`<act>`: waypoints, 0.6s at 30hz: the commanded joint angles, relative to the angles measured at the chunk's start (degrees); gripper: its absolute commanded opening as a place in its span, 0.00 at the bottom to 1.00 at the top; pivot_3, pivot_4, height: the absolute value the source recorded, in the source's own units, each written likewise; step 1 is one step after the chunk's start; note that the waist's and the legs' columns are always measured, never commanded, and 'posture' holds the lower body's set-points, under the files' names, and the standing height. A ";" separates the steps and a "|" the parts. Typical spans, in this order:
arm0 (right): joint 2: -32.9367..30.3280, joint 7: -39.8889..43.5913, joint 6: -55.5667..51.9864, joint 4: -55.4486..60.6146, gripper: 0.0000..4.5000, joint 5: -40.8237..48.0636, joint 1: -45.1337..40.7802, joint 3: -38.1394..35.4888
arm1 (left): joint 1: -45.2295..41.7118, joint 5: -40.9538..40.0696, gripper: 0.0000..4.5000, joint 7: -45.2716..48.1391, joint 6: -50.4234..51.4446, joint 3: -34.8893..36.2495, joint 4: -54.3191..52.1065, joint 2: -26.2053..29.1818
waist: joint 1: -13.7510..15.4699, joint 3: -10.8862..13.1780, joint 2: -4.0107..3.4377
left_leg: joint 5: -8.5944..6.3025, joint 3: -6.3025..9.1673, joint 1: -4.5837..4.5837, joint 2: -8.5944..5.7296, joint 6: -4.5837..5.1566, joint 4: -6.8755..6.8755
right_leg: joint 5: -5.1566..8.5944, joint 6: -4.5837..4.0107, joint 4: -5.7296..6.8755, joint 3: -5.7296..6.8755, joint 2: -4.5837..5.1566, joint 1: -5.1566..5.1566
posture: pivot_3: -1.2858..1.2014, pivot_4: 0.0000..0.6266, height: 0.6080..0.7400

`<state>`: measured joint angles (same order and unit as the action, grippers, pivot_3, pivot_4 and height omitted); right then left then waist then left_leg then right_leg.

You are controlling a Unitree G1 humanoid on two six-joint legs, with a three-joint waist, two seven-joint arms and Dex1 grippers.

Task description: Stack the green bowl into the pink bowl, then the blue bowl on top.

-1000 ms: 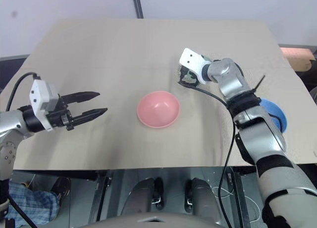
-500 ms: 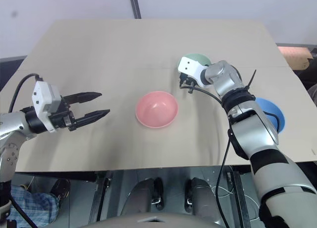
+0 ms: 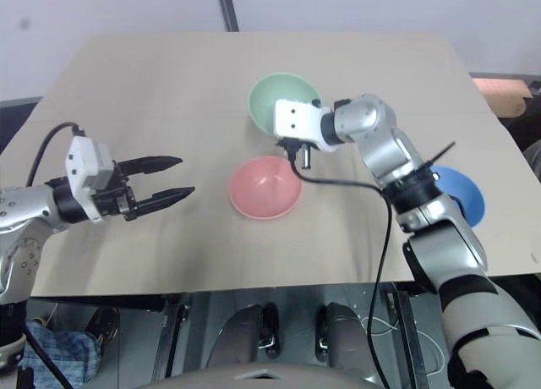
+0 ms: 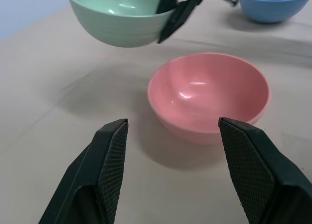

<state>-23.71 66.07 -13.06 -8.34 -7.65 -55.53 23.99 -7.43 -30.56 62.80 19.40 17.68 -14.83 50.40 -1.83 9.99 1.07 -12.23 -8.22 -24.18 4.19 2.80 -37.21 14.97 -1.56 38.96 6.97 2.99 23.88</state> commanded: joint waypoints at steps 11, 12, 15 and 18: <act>-2.74 2.22 -16.99 28.65 0.34 2.53 6.84 5.10 | -4.95 0.62 0.70 2.29 -2.43 -3.42 2.83 0.19 | 0.05 -0.01 0.02 | 0.00 0.03 0.00 0.00 0.00 -0.05 | 0.09 0.15 0.02 0.04 -0.02 0.01 | 0.52 0.24 1.00; -2.54 1.83 -17.41 28.75 0.45 2.64 6.76 4.99 | -5.03 0.60 0.70 2.37 -2.45 -3.52 2.89 0.19 | 0.04 -0.01 0.02 | 0.00 0.03 0.00 0.00 0.00 -0.05 | 0.10 0.15 0.02 0.04 -0.02 0.01 | 0.52 0.24 1.00; -2.15 0.84 -19.24 28.82 0.54 3.43 6.24 3.99 | -5.45 0.59 0.70 2.64 -2.57 -3.88 3.10 0.10 | 0.03 -0.01 0.02 | 0.00 0.03 0.00 0.00 0.00 -0.04 | 0.10 0.15 0.02 0.04 -0.02 0.01 | 0.52 0.24 1.00; -3.07 1.09 -24.24 30.82 0.54 6.92 6.18 0.18 | -5.79 0.42 0.70 2.99 -2.55 -4.16 2.99 -0.06 | 0.04 -0.01 0.02 | 0.00 0.03 0.00 0.00 0.00 -0.04 | 0.09 0.15 0.02 0.04 -0.02 0.01 | 0.52 0.24 1.00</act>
<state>-25.86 67.33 -33.36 18.25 -3.90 -47.83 29.04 -12.33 -29.50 65.23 17.98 12.99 -11.42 50.28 -1.79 9.98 1.09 -12.23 -8.19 -24.19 4.19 2.80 -37.25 15.06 -1.41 38.98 7.01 2.97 23.89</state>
